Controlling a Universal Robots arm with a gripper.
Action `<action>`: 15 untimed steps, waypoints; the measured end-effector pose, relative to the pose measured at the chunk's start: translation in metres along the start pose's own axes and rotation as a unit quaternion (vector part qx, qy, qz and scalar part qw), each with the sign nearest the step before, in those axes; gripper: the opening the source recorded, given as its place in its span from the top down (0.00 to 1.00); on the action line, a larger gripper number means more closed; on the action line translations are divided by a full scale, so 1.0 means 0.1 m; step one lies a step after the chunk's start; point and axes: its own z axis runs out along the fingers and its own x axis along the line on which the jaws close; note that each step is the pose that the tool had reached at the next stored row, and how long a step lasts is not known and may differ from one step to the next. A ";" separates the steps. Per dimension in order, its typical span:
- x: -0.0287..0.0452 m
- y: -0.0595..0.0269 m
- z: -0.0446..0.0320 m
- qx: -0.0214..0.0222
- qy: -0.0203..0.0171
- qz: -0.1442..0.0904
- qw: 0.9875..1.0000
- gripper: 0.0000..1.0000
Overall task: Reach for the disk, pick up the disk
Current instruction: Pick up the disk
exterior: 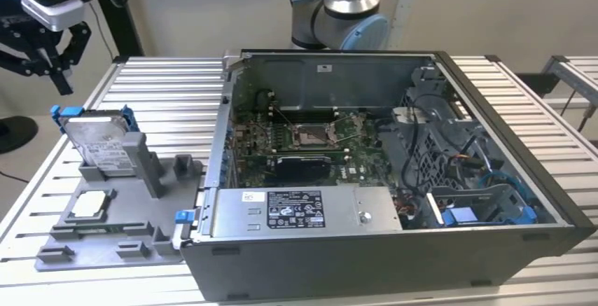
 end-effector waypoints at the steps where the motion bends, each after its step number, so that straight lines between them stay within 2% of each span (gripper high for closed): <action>1: 0.000 0.000 0.000 0.000 0.000 -0.006 1.000 1.00; 8: 0.000 0.000 0.000 0.000 0.002 -0.048 0.999 1.00; 15: 0.000 0.000 0.000 0.000 0.003 -0.088 0.996 1.00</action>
